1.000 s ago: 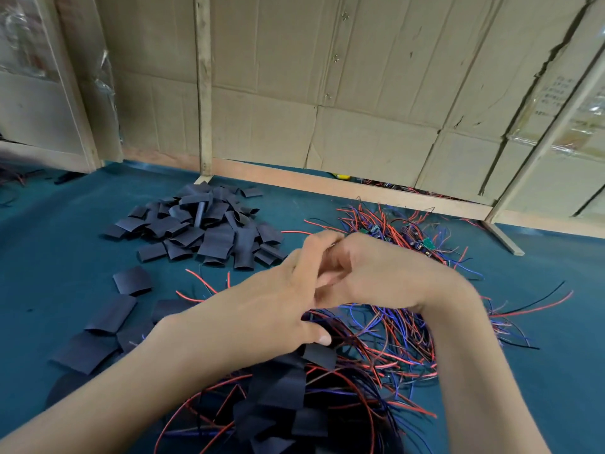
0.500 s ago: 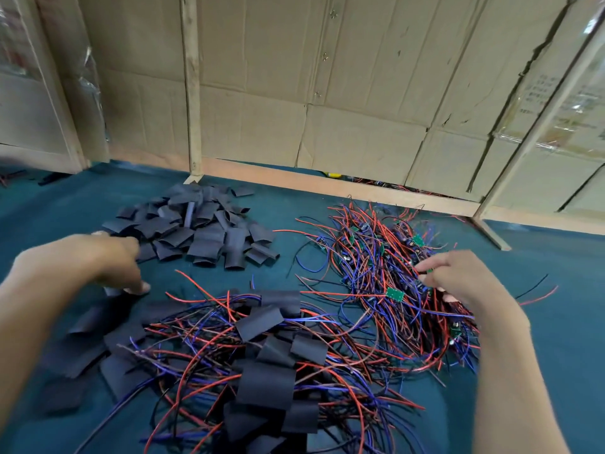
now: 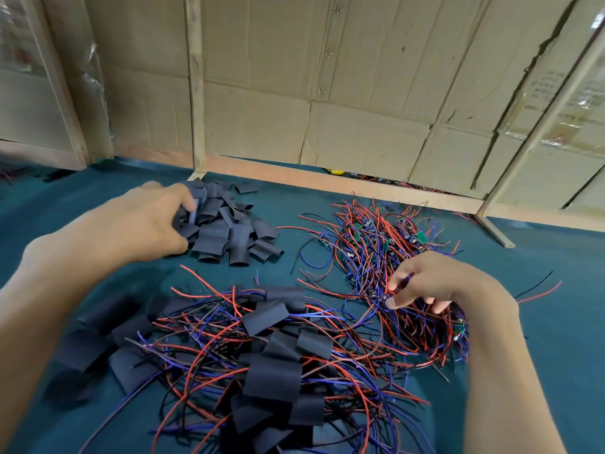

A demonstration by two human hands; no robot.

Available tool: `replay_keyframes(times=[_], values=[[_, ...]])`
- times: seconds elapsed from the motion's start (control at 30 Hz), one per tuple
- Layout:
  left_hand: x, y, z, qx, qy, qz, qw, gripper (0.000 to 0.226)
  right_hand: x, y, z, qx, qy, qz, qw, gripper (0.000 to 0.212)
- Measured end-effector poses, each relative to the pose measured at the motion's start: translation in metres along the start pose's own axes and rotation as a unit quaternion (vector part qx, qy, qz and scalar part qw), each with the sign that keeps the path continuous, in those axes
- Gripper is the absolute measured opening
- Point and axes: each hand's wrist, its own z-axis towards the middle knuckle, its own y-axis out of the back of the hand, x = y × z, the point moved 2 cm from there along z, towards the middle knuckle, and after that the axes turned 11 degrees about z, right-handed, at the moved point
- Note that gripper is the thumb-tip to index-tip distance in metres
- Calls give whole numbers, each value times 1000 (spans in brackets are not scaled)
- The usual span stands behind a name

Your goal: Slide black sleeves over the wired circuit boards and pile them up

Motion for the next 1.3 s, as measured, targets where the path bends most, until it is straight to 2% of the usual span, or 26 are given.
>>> replay_keyframes(times=[0.07, 0.2, 0.27, 0.43, 0.5, 0.6, 0.73, 0.83, 0.93, 1.0, 1.13, 1.3], values=[[-13, 4, -4, -36, -40, -38, 998, 57, 1, 0, 1, -5, 11, -11, 1000, 21], [-35, 10, -14, -70, -77, -193, 976, 65, 6, -7, 2, 16, 6, -37, 999, 21], [-43, 14, -18, -83, -95, -235, 964, 60, 8, -8, 1, 18, 12, -39, 999, 22], [-55, 19, -31, -69, -142, -263, 952, 47, 19, 17, -18, -57, 93, -12, 994, 29], [-61, 18, -35, -67, -161, -255, 951, 43, 29, 22, -31, -73, 151, 59, 984, 29], [-68, 17, -39, -80, -170, -270, 944, 47, 49, 22, -57, -58, 255, 190, 946, 33], [-73, 18, -44, -66, -170, -342, 922, 67, 79, 18, -81, -84, 377, 354, 852, 34], [-79, 19, -47, -27, -184, -381, 906, 63, 96, 14, -86, -111, 405, 463, 780, 23], [-87, 16, -52, 18, -218, -390, 895, 50, 106, 8, -89, -107, 399, 546, 729, 26], [-94, 13, -55, 39, -232, -393, 889, 46, 111, 4, -90, -101, 396, 587, 699, 19], [-103, 7, -61, 82, -250, -392, 881, 44, 117, -2, -92, -100, 399, 626, 663, 8], [-108, 5, -66, 160, -261, -434, 847, 45, 118, -1, -92, -95, 399, 641, 649, 10]])
